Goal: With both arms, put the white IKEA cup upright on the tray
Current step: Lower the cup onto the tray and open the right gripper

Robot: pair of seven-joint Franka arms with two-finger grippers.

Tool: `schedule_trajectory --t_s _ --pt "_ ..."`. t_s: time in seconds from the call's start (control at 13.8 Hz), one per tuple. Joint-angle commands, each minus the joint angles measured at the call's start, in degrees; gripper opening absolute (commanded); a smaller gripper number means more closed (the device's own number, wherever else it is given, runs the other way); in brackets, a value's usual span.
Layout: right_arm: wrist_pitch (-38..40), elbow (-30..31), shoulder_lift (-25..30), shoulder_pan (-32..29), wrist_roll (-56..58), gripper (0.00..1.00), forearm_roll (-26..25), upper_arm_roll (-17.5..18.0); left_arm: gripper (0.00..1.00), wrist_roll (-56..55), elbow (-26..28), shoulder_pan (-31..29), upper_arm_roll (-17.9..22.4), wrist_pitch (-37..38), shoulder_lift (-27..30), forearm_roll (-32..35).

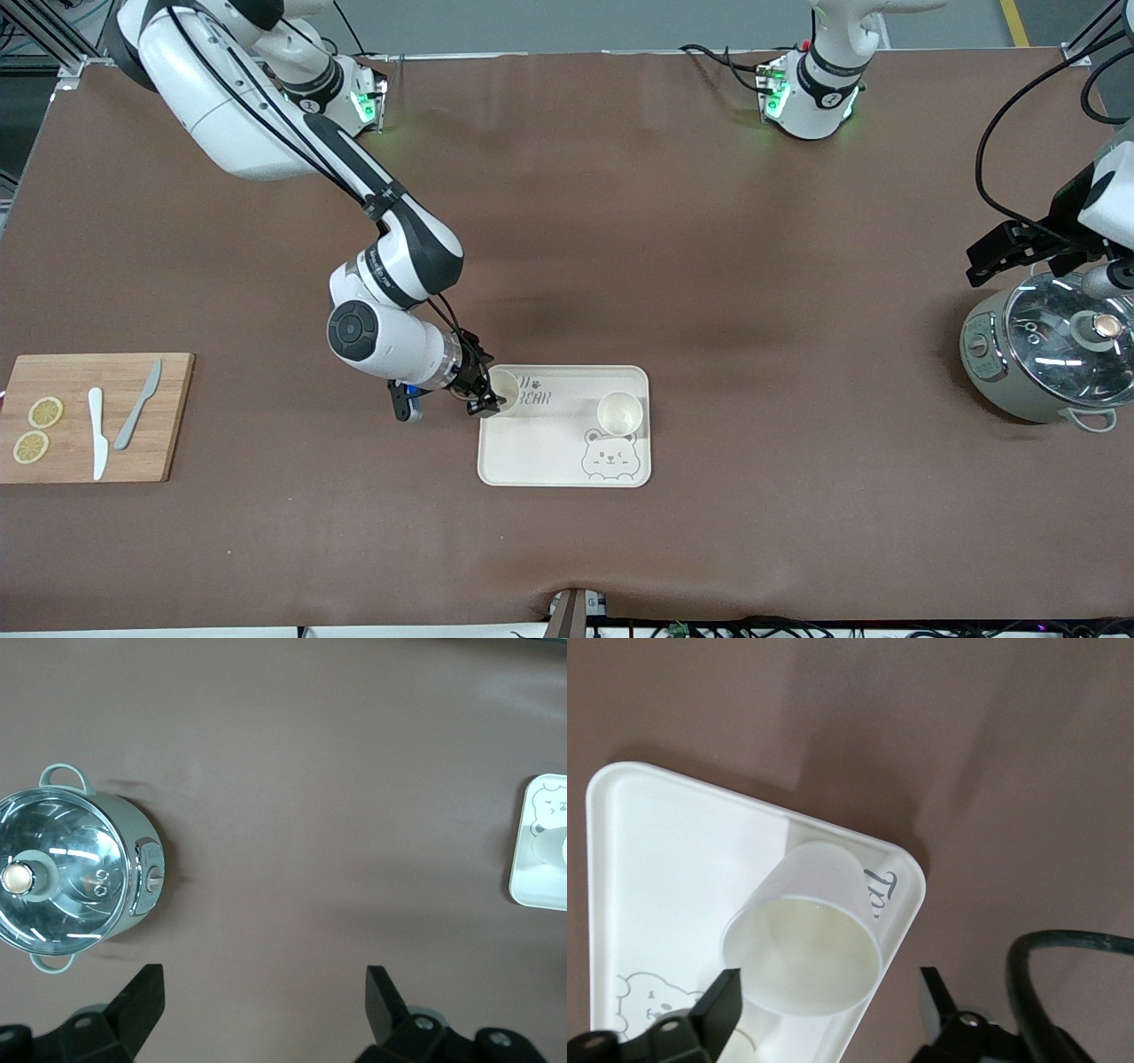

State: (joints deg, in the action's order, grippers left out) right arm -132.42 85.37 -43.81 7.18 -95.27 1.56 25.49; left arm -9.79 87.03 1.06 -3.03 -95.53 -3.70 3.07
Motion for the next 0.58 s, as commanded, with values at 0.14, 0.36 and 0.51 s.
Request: schedule_trajectory --t_s 0.14,0.36,0.51 --pt "9.3 -5.7 1.5 -6.2 -0.2 1.0 -1.1 6.3 1.0 1.4 0.9 -0.5 -0.9 0.7 1.3 0.0" --pt "27.0 -10.6 4.3 -12.4 0.5 1.0 -1.4 9.8 1.0 2.4 1.0 -0.2 -1.8 3.6 1.9 -1.6" --pt "33.2 -10.2 10.3 -15.2 5.9 1.0 -1.0 9.5 1.0 4.7 1.1 -0.3 -2.2 4.9 2.2 -1.7"
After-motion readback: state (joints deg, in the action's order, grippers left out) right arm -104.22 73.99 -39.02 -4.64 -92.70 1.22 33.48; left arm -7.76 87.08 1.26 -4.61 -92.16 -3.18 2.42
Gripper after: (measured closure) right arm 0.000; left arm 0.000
